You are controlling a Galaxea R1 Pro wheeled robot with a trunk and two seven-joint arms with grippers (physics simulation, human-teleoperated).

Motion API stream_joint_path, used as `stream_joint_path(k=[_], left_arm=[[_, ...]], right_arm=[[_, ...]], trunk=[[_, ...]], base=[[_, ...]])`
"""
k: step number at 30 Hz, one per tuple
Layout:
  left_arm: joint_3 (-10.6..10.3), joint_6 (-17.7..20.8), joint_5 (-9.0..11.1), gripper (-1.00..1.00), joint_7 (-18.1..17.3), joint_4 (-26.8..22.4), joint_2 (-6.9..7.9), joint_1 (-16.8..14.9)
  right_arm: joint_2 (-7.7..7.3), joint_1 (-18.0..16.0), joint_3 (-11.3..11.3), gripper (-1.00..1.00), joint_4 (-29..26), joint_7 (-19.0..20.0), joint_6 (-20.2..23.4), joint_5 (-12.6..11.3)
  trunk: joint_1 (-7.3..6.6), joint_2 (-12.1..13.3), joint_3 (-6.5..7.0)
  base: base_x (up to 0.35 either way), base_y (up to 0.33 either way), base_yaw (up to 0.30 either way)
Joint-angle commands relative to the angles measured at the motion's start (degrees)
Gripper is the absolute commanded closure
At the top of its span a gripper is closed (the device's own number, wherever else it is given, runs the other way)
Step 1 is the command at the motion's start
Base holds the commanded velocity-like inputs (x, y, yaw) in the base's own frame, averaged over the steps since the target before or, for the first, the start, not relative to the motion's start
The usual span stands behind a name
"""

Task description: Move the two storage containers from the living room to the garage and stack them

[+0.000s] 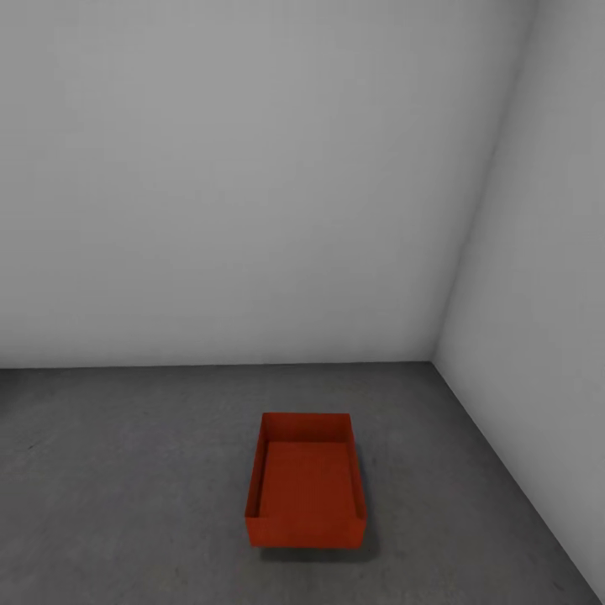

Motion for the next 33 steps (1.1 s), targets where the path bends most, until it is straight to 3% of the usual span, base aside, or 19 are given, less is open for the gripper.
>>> stream_joint_path(k=[1,33], left_arm=[[-0.4,-0.3,0.3,-1.0,0.1,0.1,-0.02,0.0],[-0.6,-0.7,-0.1,-1.0,0.2,-0.4,0.14,0.0]], right_arm=[[0.01,-0.1,0.5,-1.0,0.2,0.0,-0.3,-0.6],[-1.08,-0.1,0.8,-1.0,0.0,-0.1,-0.4,0.1]], trunk=[[0.0,0.0,-0.06],[0.0,0.0,-0.06]], base=[[0.0,0.0,0.0],[0.0,0.0,0.0]])
